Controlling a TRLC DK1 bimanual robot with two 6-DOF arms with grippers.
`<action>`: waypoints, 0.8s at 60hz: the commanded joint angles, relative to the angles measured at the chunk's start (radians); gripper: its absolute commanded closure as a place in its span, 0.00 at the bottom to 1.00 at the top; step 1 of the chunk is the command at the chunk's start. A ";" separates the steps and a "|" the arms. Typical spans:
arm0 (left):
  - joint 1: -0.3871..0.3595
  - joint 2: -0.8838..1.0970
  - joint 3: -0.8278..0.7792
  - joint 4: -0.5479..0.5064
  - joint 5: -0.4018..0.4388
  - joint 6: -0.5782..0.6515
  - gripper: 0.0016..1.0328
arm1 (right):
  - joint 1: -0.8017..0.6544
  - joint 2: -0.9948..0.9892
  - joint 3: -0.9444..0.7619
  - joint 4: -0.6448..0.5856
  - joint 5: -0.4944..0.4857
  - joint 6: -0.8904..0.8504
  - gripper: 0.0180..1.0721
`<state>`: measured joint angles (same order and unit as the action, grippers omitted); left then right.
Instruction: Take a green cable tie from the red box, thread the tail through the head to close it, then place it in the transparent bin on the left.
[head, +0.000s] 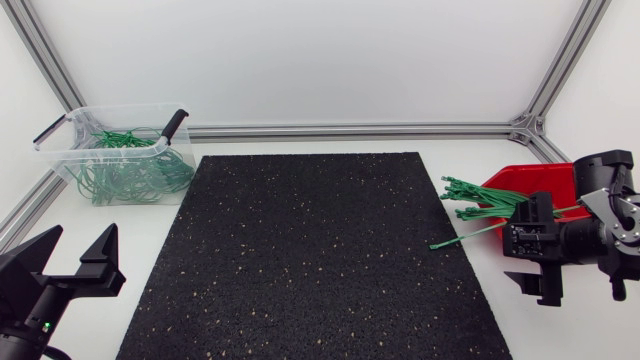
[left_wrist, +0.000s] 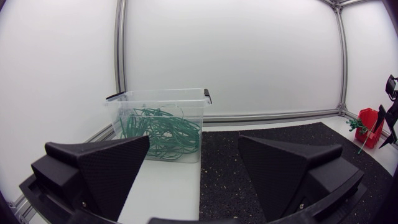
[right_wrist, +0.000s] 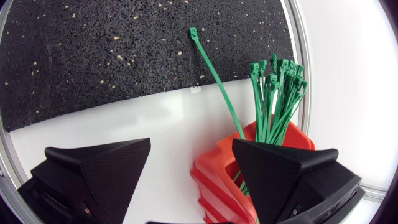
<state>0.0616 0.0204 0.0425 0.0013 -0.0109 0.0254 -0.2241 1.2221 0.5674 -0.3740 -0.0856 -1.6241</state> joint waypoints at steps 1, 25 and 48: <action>0.004 0.010 -0.038 -0.027 0.000 -0.012 0.04 | 0.025 -0.015 -0.014 -0.014 -0.019 0.006 0.09; 0.003 0.012 -0.039 -0.029 0.000 -0.012 0.04 | 0.161 0.042 -0.070 0.132 0.053 0.061 0.09; 0.000 0.019 -0.039 -0.027 0.000 -0.012 0.04 | 0.236 0.137 -0.123 0.363 0.150 0.072 0.42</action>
<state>0.0616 0.0296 0.0425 0.0010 -0.0109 0.0254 -0.0017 1.3384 0.4755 -0.0452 0.0513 -1.5627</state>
